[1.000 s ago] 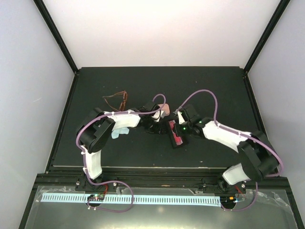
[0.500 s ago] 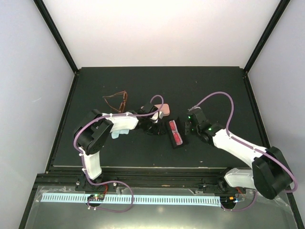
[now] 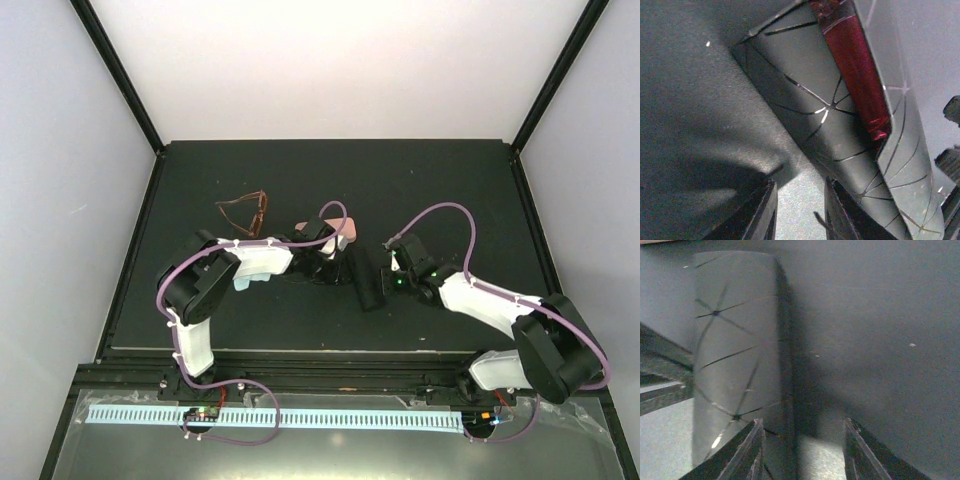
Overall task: Organize the sunglasses
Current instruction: Close the sunglasses case at the center of the board, then move the sunglasses case at the center of the board.
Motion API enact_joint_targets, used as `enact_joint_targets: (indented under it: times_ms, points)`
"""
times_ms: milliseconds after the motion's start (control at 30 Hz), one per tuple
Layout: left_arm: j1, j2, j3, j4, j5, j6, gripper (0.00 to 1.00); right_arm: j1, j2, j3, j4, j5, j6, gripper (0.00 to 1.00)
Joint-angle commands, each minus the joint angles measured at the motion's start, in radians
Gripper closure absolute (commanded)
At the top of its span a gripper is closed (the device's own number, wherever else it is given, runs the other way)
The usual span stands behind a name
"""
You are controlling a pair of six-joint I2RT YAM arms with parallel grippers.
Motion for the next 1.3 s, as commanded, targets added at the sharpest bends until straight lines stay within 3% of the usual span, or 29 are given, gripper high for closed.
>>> enact_joint_targets:
  times_ms: [0, 133, 333, 700, 900, 1067, 1267]
  points:
    - [-0.013, 0.038, -0.002, 0.002, 0.012, -0.013, 0.72, -0.002, -0.003, -0.012, 0.080, -0.118, -0.042, 0.54]
    - [-0.013, 0.037, -0.002, -0.003, 0.000, -0.008, 0.72, -0.002, 0.032, -0.021, 0.104, -0.158, -0.063, 0.44]
    - [-0.013, -0.003, -0.009, -0.014, -0.051, -0.007, 0.72, -0.001, 0.078, -0.022, 0.109, -0.175, -0.070, 0.41]
    - [0.005, -0.180, -0.073, -0.052, -0.254, -0.021, 0.73, 0.073, 0.169, 0.090, -0.080, 0.176, 0.015, 0.49]
    - [0.026, -0.270, -0.121, -0.054, -0.298, -0.016, 0.72, 0.082, 0.078, 0.101, -0.058, 0.136, 0.001, 0.48]
    - [0.037, -0.316, -0.139, -0.061, -0.303, 0.000, 0.69, 0.088, 0.082, 0.136, -0.069, 0.019, -0.036, 0.41]
    - [0.044, -0.335, -0.156, -0.060, -0.298, 0.012, 0.69, 0.099, 0.127, 0.139, -0.073, 0.082, -0.035, 0.36]
